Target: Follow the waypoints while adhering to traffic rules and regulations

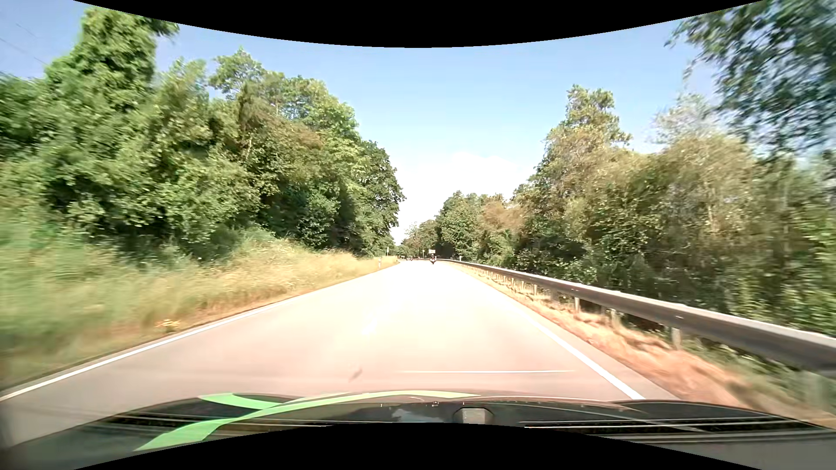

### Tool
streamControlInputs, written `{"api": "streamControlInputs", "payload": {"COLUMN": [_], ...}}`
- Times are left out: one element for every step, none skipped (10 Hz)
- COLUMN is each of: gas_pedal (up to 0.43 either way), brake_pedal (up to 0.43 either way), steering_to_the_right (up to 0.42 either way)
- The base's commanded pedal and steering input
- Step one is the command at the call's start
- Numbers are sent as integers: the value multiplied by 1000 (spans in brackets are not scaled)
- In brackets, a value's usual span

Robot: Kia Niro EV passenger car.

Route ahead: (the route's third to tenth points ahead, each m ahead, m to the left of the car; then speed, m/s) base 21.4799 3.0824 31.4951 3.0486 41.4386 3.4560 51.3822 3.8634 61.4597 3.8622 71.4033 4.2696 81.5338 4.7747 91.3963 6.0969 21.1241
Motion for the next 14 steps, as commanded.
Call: {"api": "streamControlInputs", "payload": {"gas_pedal": [228, 240, 248, 260, 280, 287, 287, 287, 299, 299, 299, 299, 299, 260], "brake_pedal": [0, 0, 0, 0, 0, 0, 0, 0, 0, 0, 0, 0, 0, 0], "steering_to_the_right": [-1, -1, -3, -3, -3, -4, -4, -6, -8, -9, -8, -8, -8, -9]}}
